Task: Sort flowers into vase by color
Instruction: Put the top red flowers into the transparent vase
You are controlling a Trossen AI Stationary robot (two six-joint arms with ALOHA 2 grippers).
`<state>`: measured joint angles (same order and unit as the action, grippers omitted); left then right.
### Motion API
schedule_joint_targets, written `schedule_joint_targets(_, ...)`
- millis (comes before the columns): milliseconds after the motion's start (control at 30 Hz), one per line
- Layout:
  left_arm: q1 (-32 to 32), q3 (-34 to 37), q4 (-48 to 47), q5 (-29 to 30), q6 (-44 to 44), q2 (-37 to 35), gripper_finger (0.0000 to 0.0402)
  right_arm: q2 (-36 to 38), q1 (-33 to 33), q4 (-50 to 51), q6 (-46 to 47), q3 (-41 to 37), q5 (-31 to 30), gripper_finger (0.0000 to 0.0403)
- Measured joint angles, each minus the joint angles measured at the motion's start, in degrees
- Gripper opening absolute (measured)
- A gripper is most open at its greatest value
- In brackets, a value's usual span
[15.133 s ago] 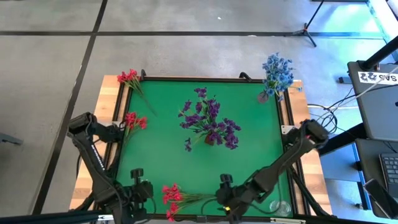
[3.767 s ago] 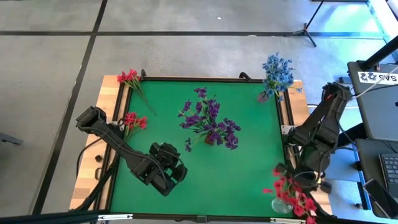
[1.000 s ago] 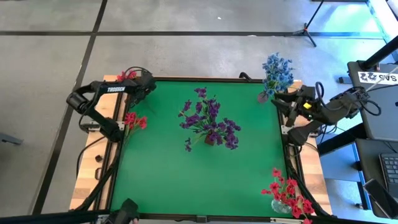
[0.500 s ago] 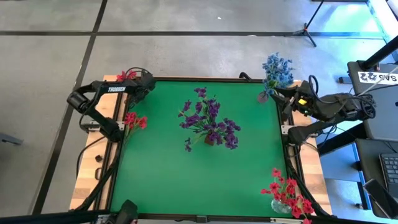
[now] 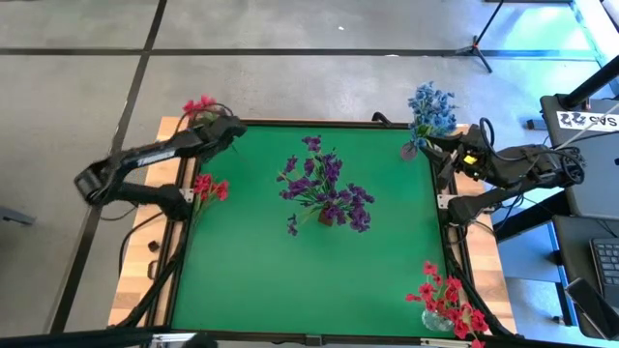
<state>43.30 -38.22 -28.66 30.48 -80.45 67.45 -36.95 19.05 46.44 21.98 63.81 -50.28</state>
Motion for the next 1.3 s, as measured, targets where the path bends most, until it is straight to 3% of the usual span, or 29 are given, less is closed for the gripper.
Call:
schedule_joint_targets(167,-9.8,-0.1,3.5,4.6,3.3,-10.1,0.0008,0.0,0.0,-0.1,0.0,0.0,-0.7,0.0179)
schedule_joint_targets(333,-20.3,-0.1,11.2,6.9,12.3,-17.7,0.0007,0.0,0.0,-2.1,0.1,0.0,-0.6,0.0179)
schedule_joint_targets(633,-40.5,-0.2,30.2,5.8,34.3,-26.0,0.0007,0.0,0.0,-13.0,0.2,0.0,11.1,0.0179)
schedule_joint_targets(967,-60.8,-0.2,49.7,2.9,50.2,-24.4,0.0006,-2.3,0.0,-29.3,1.8,0.0,24.3,0.0179)
schedule_joint_targets(1133,-69.2,-0.9,57.6,2.9,55.6,-20.8,0.0006,-4.0,0.0,-30.2,2.2,0.0,25.5,0.0179)
schedule_joint_targets(1300,-74.9,-8.3,59.2,3.6,61.8,-13.5,0.0006,-6.7,0.0,-30.3,4.2,0.0,25.6,0.0179)
